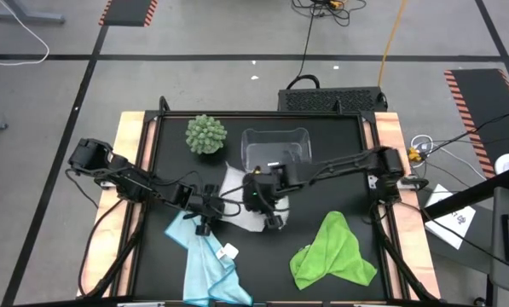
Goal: Fold microfiber towels
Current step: Fold the gray towel
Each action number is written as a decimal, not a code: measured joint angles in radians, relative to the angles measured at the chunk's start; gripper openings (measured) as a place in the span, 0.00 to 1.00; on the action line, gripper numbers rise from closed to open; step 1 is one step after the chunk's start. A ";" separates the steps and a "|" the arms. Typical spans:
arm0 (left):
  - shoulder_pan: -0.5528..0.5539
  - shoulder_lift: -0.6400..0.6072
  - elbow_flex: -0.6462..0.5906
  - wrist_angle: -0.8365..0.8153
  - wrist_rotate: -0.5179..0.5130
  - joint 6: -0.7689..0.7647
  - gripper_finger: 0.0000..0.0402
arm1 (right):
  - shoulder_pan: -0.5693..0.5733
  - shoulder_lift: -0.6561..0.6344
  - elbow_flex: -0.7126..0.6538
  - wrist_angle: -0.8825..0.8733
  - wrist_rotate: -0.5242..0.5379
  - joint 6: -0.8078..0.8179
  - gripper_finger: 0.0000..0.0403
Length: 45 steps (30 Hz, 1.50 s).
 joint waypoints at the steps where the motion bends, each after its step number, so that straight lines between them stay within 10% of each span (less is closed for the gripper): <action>1: 0.000 0.000 0.000 0.000 0.000 0.000 0.28 | -0.003 0.026 0.048 -0.016 0.000 -0.013 0.01; 13: -0.024 0.000 0.000 -0.003 -0.017 -0.003 0.28 | -0.067 0.272 0.406 -0.144 -0.127 -0.118 0.01; 45: -0.042 0.000 0.000 0.002 -0.068 0.054 0.28 | -0.148 0.319 0.218 0.227 -0.366 -0.039 0.11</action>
